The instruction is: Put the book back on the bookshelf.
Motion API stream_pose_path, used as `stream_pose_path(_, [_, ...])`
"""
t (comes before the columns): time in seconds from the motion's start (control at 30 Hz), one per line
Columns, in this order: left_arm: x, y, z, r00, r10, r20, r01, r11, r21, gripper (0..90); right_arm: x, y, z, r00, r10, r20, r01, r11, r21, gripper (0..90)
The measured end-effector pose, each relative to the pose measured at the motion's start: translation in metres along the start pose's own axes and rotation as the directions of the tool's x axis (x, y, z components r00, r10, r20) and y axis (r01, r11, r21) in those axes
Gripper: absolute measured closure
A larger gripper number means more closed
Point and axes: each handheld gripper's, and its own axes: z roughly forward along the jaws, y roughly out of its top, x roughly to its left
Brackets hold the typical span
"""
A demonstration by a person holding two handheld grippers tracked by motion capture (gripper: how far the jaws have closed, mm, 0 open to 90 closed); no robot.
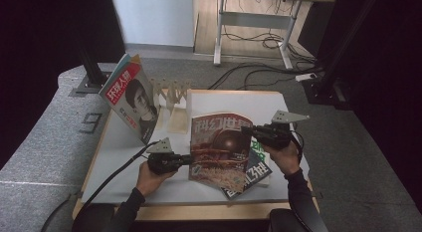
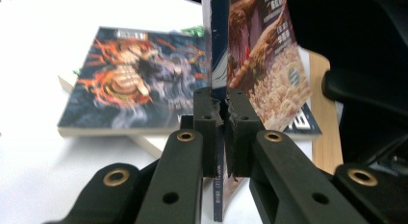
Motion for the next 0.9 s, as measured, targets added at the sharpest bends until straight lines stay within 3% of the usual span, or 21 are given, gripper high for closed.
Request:
stream_pose_path(0.17, [-0.003, 0.013, -0.001, 0.9988, 0.042, -0.024, -0.043, 0.9973, -0.060, 85.0, 0.005, 0.020, -0.006, 0.9984, -0.043, 0.036, 0.044, 0.998, -0.045, 82.7])
stream_pose_path(0.23, [-0.007, 0.018, 0.002, 0.9953, 0.079, -0.056, -0.081, 0.9955, -0.049, 85.0, 0.009, 0.028, -0.008, 0.9965, -0.069, 0.047, 0.072, 0.996, -0.058, 82.7])
stream_pose_path(0.33, [-0.007, 0.016, 0.005, 0.9940, 0.085, -0.069, -0.087, 0.9961, -0.018, 84.7, 0.016, 0.032, -0.006, 0.9889, -0.123, 0.084, 0.126, 0.992, -0.029, 82.4])
stream_pose_path(0.43, [-0.009, 0.016, 0.005, 0.9936, 0.087, -0.072, -0.089, 0.9958, -0.022, 84.7, 0.016, 0.028, -0.007, 0.9909, -0.113, 0.074, 0.117, 0.992, -0.054, 81.8])
stream_pose_path(0.63, [-0.012, 0.019, 0.006, 0.9916, 0.110, -0.068, -0.111, 0.9937, -0.014, 83.3, 0.007, 0.017, -0.014, 0.9946, -0.076, 0.070, 0.081, 0.994, -0.074, 71.2])
stream_pose_path(0.8, [-0.012, 0.027, 0.009, 0.9899, 0.127, -0.064, -0.126, 0.9919, 0.016, 77.2, 0.006, 0.012, -0.016, 0.9961, -0.063, 0.062, 0.069, 0.994, -0.091, 74.4])
stream_pose_path(0.9, [-0.012, 0.034, 0.010, 0.9916, 0.120, -0.049, -0.120, 0.9928, 0.003, 74.9, 0.008, 0.013, -0.016, 0.9955, -0.070, 0.064, 0.075, 0.994, -0.086, 75.2])
